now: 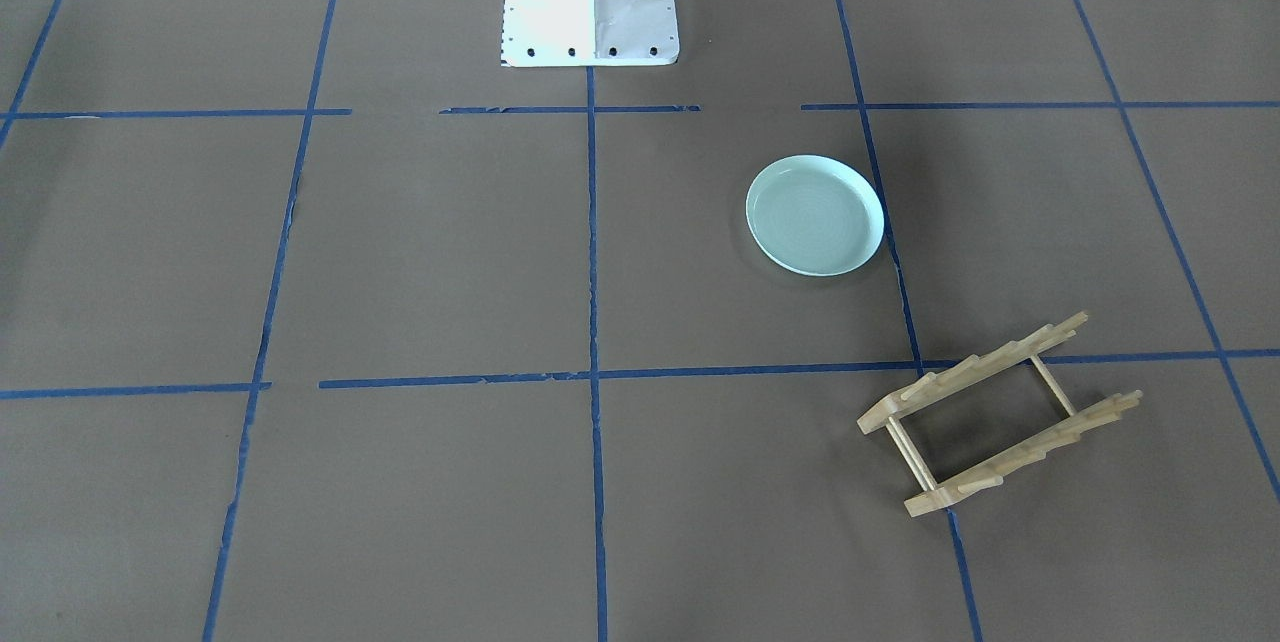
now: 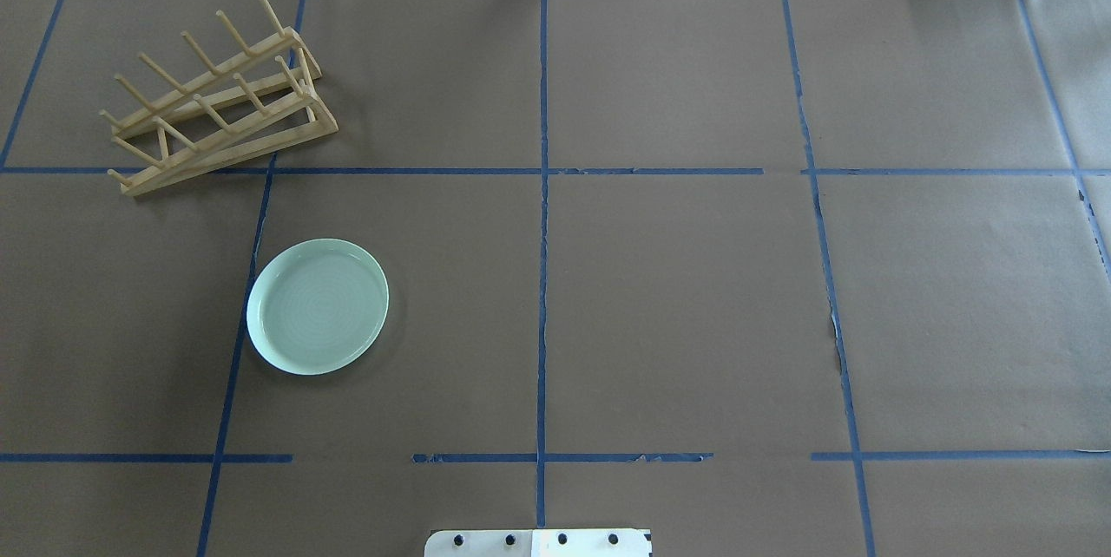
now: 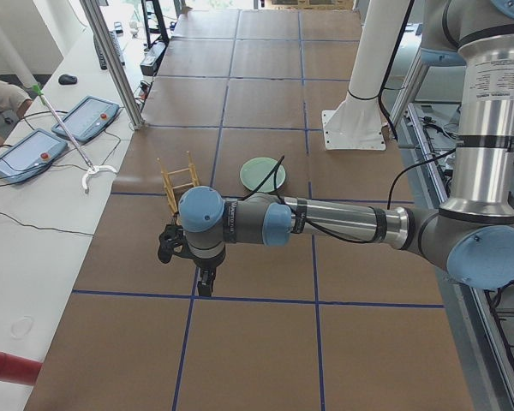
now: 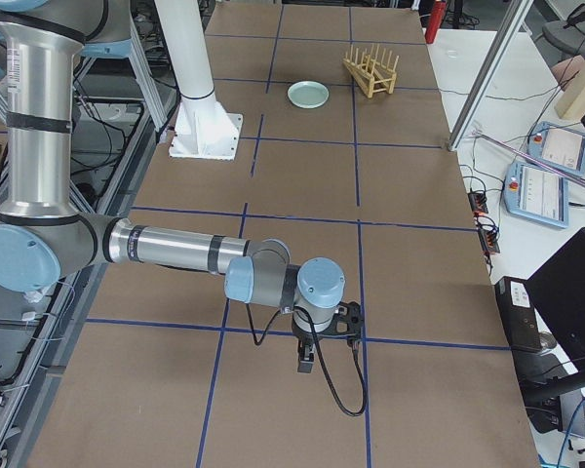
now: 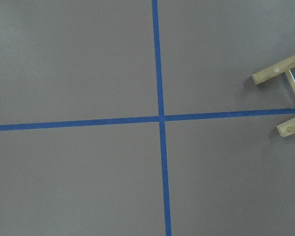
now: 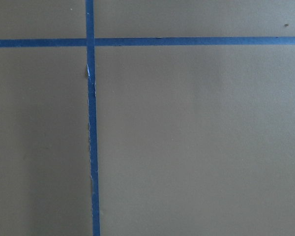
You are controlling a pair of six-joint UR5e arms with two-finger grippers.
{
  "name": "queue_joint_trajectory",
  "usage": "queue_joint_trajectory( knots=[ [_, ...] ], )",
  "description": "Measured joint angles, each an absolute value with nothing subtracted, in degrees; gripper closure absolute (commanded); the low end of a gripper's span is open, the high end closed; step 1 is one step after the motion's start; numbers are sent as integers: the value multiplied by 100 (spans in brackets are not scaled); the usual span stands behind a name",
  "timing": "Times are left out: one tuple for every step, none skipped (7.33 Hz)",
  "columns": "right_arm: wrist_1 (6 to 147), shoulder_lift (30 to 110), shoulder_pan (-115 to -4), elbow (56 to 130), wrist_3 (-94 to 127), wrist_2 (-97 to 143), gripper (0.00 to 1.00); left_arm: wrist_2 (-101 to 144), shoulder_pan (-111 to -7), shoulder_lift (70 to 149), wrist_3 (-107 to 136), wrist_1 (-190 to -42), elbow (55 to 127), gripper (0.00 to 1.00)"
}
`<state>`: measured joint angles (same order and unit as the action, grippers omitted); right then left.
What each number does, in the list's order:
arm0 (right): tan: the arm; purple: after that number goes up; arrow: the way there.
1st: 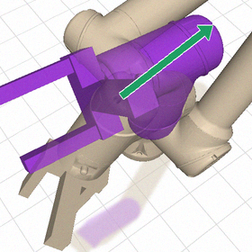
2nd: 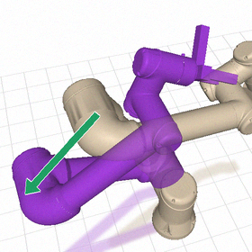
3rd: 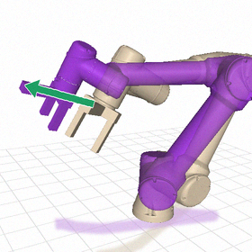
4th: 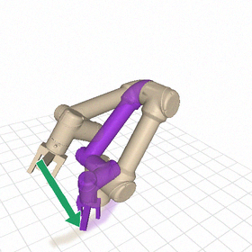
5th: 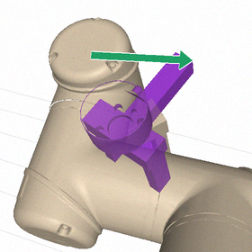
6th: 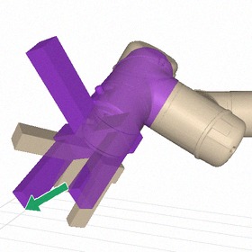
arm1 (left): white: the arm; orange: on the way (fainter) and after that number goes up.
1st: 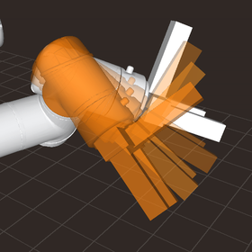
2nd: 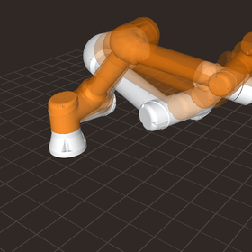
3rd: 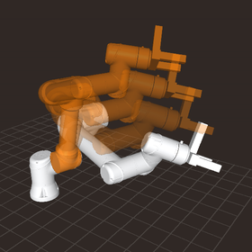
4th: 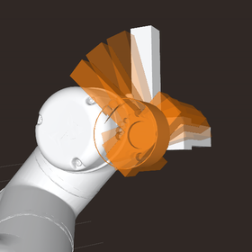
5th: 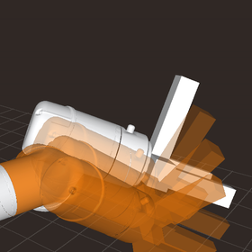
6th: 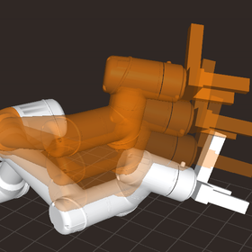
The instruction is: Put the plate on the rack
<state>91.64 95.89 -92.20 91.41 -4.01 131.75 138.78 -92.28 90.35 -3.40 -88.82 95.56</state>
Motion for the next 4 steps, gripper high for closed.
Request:
queue_joint_trajectory(
  knots=[
    [9161,9589,-9220,9141,-401,13175,0,14040,-8962,9007,-337,-9241,9580,0],
    [9161,9589,-9220,9141,-400,13175,0,14108,-8714,8964,-335,-9614,9594,0],
    [9164,9589,-9220,9141,-402,13175,0,14124,-8590,8904,-284,-9842,9609,0],
    [9166,9589,-9220,9141,-403,13175,0,14127,-8490,8887,36,-9993,9696,0]
  ],
)
